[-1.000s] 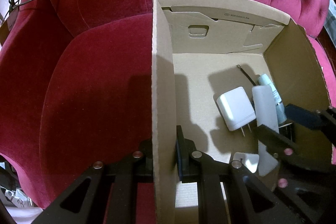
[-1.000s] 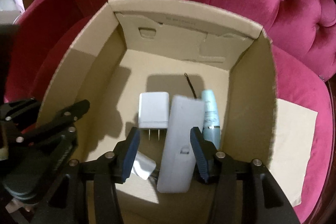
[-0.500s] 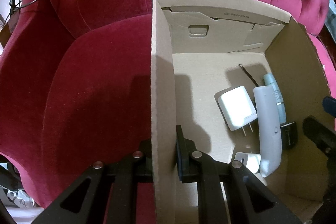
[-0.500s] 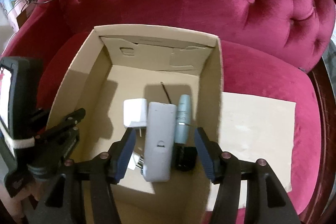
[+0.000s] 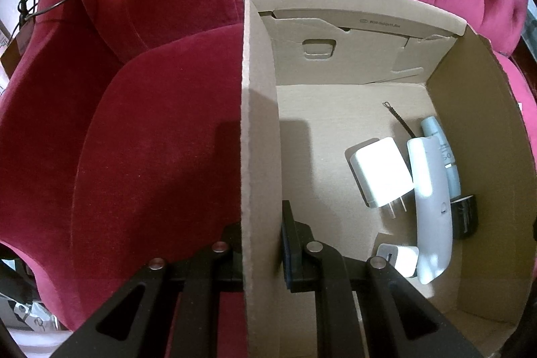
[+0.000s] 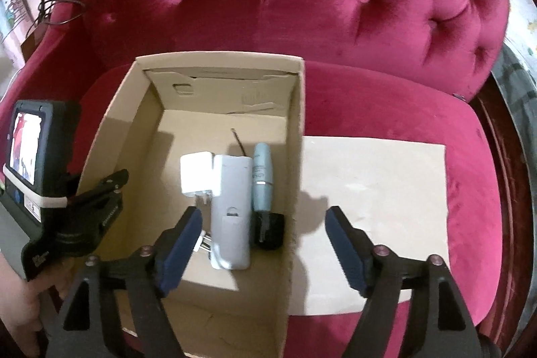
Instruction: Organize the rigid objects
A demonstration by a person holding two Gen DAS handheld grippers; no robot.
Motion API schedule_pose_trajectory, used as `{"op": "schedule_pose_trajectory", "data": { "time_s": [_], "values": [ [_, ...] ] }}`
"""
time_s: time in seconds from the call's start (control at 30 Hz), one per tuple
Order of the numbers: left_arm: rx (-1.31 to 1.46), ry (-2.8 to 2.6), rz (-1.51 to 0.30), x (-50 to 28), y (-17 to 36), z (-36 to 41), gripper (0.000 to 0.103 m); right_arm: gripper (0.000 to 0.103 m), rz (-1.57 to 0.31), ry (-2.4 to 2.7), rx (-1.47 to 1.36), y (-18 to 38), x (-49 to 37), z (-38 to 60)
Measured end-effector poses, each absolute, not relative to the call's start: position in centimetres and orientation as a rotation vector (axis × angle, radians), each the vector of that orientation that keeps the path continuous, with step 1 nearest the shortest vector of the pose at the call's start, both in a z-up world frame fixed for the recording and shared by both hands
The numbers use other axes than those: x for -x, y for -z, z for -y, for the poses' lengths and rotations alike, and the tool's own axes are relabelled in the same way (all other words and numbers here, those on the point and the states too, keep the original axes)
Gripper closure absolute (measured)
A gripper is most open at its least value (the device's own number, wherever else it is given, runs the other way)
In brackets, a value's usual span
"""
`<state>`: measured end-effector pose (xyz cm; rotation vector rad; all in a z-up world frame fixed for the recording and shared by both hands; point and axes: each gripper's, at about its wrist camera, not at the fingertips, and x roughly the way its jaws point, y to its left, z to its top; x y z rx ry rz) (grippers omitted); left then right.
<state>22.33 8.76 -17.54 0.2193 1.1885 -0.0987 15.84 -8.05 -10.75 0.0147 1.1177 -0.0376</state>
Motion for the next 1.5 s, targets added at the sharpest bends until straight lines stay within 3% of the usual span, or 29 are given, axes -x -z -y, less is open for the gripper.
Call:
{"op": "schedule_pose_trajectory", "data": {
  "time_s": [0.1, 0.23, 0.43, 0.47, 0.57, 0.7, 0.77, 1.5],
  "values": [
    [-0.223, 0.096, -1.187, -22.3, 17.8, -8.6, 0.089, 0.017, -1.126, 0.061, -0.013, 10.7, -15.3, 8.5],
    [-0.232, 0.087, -1.184, -22.2, 17.8, -8.3, 0.088, 0.001, -1.129, 0.079, -0.025, 10.6, -14.6, 9.3],
    [-0.265, 0.060, -1.175, -21.8, 17.6, -7.8, 0.085, 0.000, -1.112, 0.087, -0.049, 9.9, -13.9, 10.1],
    [-0.273, 0.050, -1.170, -21.7, 17.5, -7.7, 0.080, 0.000, -1.109, 0.086, -0.053, 9.8, -13.8, 10.3],
    [-0.288, 0.028, -1.155, -21.4, 17.1, -7.6, 0.031, 0.000, -1.101, 0.085, -0.054, 9.4, -13.5, 10.5],
    [-0.280, 0.016, -1.137, -21.0, 16.2, -7.7, 0.007, 0.000, -1.089, 0.090, -0.051, 9.1, -13.1, 10.8],
    [-0.259, 0.027, -1.130, -20.6, 15.7, -7.7, 0.000, 0.000, -1.085, 0.096, -0.054, 9.0, -12.9, 11.1],
    [-0.218, 0.044, -1.070, -14.0, 8.8, -6.0, 0.000, 0.000, -1.017, 0.092, -0.079, 5.9, -8.8, 13.4]
  ]
}}
